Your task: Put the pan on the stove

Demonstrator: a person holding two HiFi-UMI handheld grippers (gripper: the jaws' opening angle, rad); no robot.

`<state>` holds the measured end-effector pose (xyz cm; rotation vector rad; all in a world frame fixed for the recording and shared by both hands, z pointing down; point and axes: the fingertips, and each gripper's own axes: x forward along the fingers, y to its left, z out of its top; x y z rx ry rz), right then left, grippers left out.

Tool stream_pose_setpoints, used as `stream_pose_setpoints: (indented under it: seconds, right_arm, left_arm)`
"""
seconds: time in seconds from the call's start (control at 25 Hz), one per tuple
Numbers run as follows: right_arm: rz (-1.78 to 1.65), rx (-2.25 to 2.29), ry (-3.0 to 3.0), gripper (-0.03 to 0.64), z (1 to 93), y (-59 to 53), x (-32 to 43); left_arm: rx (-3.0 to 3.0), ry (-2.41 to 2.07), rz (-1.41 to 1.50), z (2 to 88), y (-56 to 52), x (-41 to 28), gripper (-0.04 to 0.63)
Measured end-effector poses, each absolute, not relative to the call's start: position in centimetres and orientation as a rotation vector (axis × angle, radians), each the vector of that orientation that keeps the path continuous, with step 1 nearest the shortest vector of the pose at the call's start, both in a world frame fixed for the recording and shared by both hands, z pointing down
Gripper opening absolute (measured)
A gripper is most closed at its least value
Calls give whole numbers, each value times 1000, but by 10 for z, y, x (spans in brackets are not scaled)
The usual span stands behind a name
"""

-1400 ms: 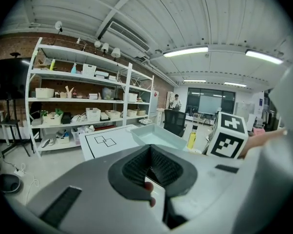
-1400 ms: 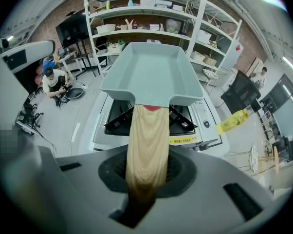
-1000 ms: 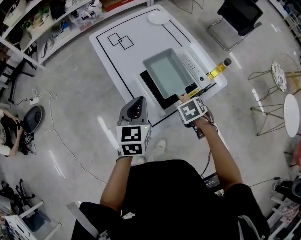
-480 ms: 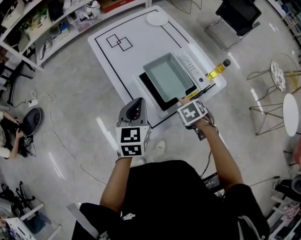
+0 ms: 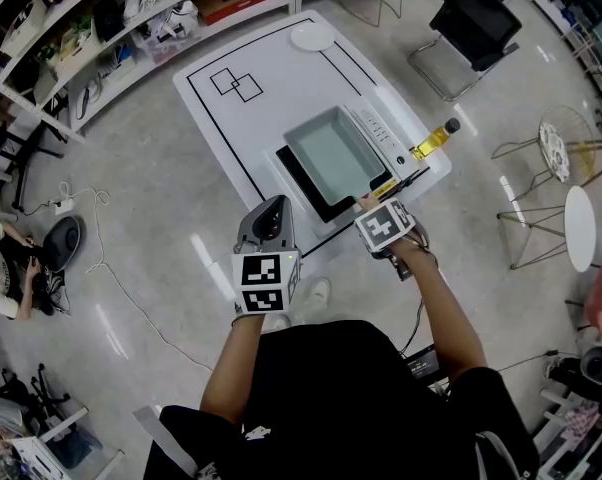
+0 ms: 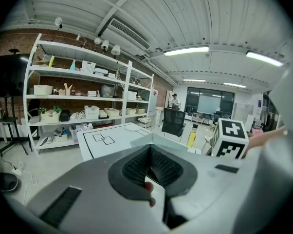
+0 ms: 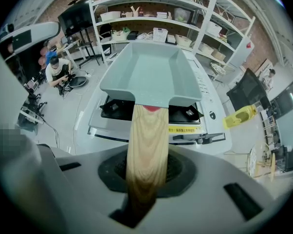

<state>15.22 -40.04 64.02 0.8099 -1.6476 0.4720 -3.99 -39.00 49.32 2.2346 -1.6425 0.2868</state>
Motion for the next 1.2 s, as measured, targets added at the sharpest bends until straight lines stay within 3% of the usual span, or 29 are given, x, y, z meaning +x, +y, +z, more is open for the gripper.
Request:
stream_pose_setpoints:
  seconds: [0.48, 0.8, 1.2]
  right_arm:
    - [448, 814, -1653, 61, 640, -403, 152]
    - [471, 897, -1731, 146, 626, -406, 149]
    - [490, 1081, -1812, 183, 595, -404, 150]
  left_arm:
    - [2245, -1629, 292, 495, -389, -35, 9]
    - [2270, -1619, 296, 488, -384, -34, 9]
    - [2318, -1592, 284, 479, -372, -32, 9]
